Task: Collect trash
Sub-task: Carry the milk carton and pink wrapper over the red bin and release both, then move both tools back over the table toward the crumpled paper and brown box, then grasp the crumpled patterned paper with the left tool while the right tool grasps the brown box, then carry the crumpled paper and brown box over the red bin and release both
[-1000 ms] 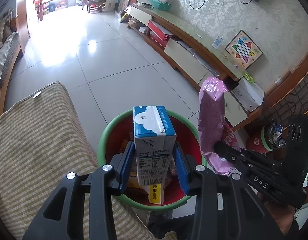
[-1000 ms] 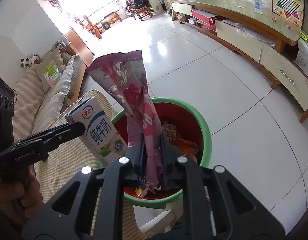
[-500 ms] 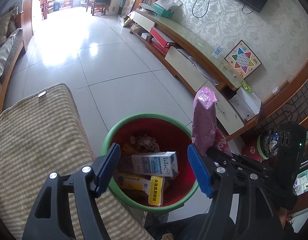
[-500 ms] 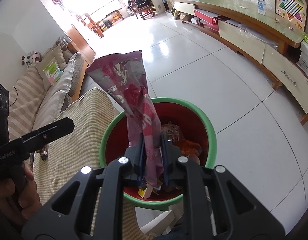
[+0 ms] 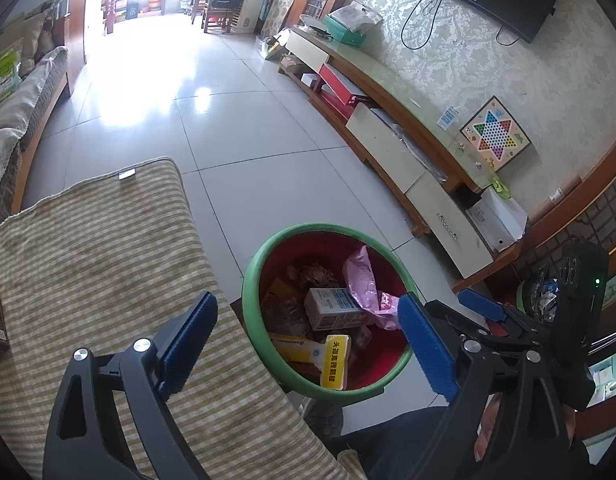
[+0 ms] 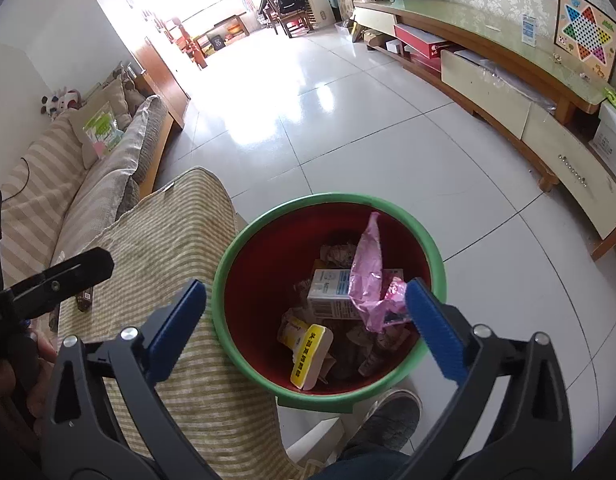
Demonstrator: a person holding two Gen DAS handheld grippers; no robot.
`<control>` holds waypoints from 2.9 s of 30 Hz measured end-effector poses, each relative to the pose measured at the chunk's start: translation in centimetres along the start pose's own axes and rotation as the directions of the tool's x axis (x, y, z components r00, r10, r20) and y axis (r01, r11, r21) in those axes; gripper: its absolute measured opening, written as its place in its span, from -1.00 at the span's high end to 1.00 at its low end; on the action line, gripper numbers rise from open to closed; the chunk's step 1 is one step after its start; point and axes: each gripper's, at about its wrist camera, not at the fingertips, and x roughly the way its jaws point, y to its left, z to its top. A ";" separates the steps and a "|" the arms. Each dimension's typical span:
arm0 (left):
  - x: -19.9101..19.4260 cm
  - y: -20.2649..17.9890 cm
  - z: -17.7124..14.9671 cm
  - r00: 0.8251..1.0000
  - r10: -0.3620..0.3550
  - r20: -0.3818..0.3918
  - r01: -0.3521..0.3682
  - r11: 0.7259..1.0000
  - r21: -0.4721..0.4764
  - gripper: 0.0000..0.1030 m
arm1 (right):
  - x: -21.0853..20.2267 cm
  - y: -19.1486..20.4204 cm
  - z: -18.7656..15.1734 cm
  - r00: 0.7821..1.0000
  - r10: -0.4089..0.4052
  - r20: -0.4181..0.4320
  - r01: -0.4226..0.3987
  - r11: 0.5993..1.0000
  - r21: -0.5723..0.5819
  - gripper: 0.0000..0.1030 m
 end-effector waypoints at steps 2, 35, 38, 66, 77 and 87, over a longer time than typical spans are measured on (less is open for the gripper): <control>-0.8 0.8 -0.6 1.000 0.005 0.006 -0.005 1.000 -0.012 -0.82 | -0.2 0.9 -0.3 1.000 0.001 0.001 -0.001 1.000 -0.009 -0.91; -19.5 28.7 -9.4 0.925 0.342 0.166 -0.245 0.869 -0.430 -0.84 | 3.6 30.8 -5.8 0.985 0.142 -0.097 -0.170 0.880 -0.444 -0.91; -18.4 30.5 -8.4 0.923 0.358 0.144 -0.273 0.870 -0.411 -0.84 | 5.0 32.4 -6.4 0.982 0.146 -0.121 -0.186 0.868 -0.460 -0.91; -7.3 41.6 -2.8 0.945 0.328 -0.006 -0.299 0.854 -0.425 0.10 | 17.3 40.3 -8.4 0.939 0.215 -0.268 -0.323 0.816 -0.479 -0.91; -11.1 40.7 -3.4 0.921 0.379 0.084 -0.320 0.864 -0.388 0.13 | 19.6 44.5 -10.2 0.948 0.169 -0.271 -0.300 0.764 -0.571 -0.57; -12.6 39.2 -4.7 0.922 0.371 0.107 -0.306 0.871 -0.384 0.13 | 18.3 43.8 -10.5 0.959 0.141 -0.244 -0.262 0.766 -0.587 0.10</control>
